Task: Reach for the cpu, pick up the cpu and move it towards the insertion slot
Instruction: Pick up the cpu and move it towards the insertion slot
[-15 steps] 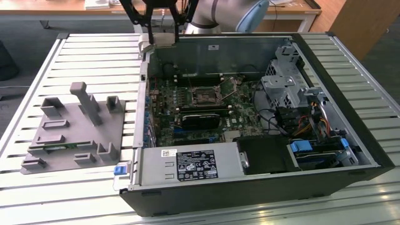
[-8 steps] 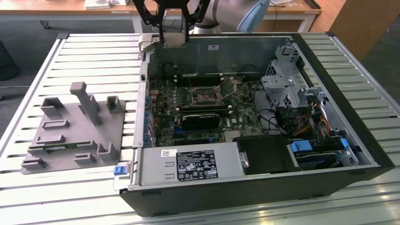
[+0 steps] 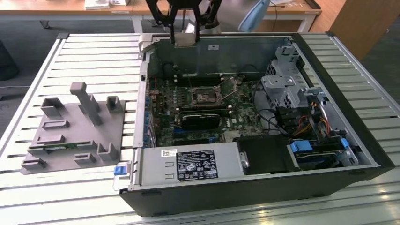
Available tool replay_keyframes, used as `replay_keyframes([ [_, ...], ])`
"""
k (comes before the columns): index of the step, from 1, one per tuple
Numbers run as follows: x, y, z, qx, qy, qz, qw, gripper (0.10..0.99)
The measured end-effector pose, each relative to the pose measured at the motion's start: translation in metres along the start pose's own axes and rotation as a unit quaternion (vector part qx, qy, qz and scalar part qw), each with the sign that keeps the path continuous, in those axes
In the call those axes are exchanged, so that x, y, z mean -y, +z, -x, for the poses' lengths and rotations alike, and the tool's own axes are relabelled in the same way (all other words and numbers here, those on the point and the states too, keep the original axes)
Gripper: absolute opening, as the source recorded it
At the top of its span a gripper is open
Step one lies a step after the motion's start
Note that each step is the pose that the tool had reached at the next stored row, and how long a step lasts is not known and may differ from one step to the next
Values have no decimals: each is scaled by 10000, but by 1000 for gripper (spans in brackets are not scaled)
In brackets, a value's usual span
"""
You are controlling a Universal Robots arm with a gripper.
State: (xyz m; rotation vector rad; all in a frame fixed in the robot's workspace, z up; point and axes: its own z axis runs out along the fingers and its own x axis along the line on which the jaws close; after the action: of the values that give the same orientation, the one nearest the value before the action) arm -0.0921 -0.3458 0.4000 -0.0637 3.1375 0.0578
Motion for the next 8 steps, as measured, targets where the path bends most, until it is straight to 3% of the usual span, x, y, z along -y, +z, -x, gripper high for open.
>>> replay_keyframes([
  [8,-28,36,247,0,12,0,10000,541],
])
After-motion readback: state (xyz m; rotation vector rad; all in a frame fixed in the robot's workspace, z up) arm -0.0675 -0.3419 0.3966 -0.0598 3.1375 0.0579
